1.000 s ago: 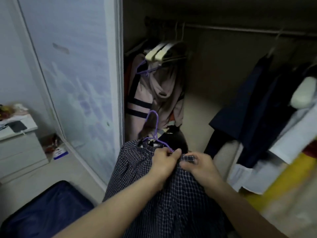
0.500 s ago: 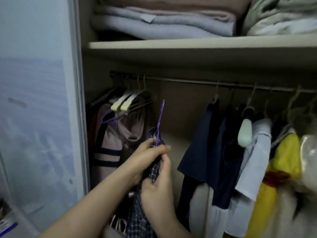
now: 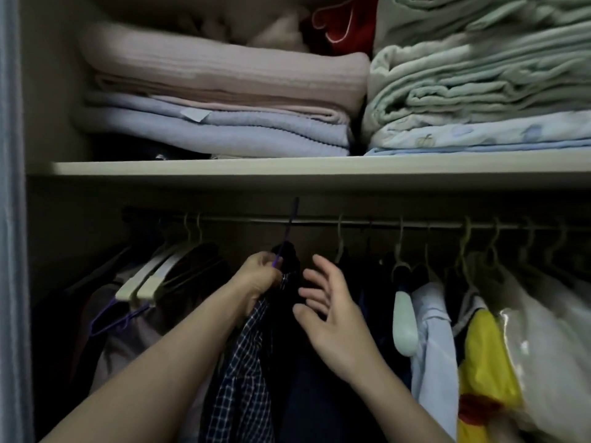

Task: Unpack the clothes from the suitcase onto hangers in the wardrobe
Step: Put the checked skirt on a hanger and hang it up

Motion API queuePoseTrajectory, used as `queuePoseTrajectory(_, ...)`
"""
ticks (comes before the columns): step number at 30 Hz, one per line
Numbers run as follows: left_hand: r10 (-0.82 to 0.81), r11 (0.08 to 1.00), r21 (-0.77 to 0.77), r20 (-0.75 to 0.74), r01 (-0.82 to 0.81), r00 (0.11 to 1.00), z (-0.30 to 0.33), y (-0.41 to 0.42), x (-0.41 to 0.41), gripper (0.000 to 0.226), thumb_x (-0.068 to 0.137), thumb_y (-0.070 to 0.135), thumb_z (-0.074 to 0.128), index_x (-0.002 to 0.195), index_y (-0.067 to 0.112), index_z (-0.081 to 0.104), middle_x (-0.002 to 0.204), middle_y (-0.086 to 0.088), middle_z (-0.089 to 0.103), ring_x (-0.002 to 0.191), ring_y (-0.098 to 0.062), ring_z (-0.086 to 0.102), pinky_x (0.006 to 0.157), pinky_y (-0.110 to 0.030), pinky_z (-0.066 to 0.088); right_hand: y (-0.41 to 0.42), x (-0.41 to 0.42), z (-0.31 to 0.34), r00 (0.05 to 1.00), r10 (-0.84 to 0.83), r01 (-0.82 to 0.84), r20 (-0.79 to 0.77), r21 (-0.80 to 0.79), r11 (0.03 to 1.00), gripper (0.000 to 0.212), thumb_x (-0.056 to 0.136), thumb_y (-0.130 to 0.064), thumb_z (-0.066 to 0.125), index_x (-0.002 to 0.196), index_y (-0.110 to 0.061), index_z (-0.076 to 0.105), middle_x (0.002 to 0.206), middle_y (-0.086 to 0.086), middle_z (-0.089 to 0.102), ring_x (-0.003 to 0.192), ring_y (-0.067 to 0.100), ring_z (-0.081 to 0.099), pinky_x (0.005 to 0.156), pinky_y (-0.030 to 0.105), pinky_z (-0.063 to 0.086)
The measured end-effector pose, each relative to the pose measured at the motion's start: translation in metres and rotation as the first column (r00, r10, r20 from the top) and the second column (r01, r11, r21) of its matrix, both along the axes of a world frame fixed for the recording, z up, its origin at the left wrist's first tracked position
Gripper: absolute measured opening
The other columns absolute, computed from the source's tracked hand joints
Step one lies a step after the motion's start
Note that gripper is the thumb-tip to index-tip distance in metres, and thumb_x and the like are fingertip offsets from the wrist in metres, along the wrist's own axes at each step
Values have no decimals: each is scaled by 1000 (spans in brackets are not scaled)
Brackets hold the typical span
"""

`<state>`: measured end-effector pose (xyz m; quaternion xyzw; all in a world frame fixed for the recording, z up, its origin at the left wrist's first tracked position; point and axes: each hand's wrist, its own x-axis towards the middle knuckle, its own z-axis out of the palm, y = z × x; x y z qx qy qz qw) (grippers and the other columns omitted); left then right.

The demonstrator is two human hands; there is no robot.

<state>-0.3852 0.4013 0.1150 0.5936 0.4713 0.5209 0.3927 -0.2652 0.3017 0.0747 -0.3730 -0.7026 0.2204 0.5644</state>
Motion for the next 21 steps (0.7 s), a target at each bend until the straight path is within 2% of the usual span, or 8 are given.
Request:
queuePoseTrajectory(3,-31,1000,-8,-79,30,996,-1,14,19,45,82,-15,43,123,0,52,101,-16,58,71,-16,52,55,-21,42,6,25,9,992,-110,105,56,73,992,59,89,-6,53,112,-55,30,118,-21,47,104,-1,55,91,18,46)
queuePoseTrajectory(6,-52,999,-4,-104,52,993,-8,23,29,46,84,-14,44,127,2,50,97,-11,59,77,-18,56,49,-16,45,10,42,7,968,-204,185,148,132,974,48,90,-3,50,110,-46,43,114,-16,53,98,-5,54,84,9,44)
queuePoseTrajectory(9,-68,997,12,-125,70,990,-12,26,28,51,83,-16,43,131,1,46,107,-9,57,91,-22,56,59,-20,48,13,50,3,936,-297,256,189,214,943,37,89,-2,51,110,-32,55,110,-17,55,104,-8,49,86,4,39)
queuePoseTrajectory(11,-96,994,28,-143,101,985,-9,28,27,51,82,-16,44,130,0,47,110,-13,59,90,-22,58,62,-22,49,16,53,4,913,-358,302,195,266,915,33,88,0,53,110,-22,61,107,-17,56,103,-6,52,85,2,37)
queuePoseTrajectory(15,-20,997,75,-154,32,988,5,34,32,35,89,-3,48,124,0,54,110,-18,60,91,-26,56,70,-27,44,21,57,6,886,-406,335,224,295,895,31,86,2,53,108,-17,64,105,-15,57,101,-5,52,85,3,38)
queuePoseTrajectory(17,-4,998,68,-194,18,981,4,40,34,34,89,-5,46,123,-1,55,104,-16,57,92,-24,53,64,-27,43,23,62,6,869,-437,357,234,316,879,30,85,1,53,107,-16,64,105,-14,57,102,-5,50,86,6,39)
queuePoseTrajectory(19,-1,1000,-8,-220,-1,976,-4,46,34,34,89,-6,47,121,-3,54,105,-17,57,95,-28,55,64,-26,45,25,69,6,837,-486,398,250,331,856,29,85,0,54,107,-16,64,106,-14,56,101,-4,50,88,6,37)
queuePoseTrajectory(21,-30,997,-80,-214,13,976,-14,52,33,37,88,-6,50,125,-2,53,115,-21,59,104,-32,58,73,-29,48,25,77,4,801,-532,441,276,329,835,29,86,-2,54,109,-17,63,108,-15,52,106,0,46,89,3,30)
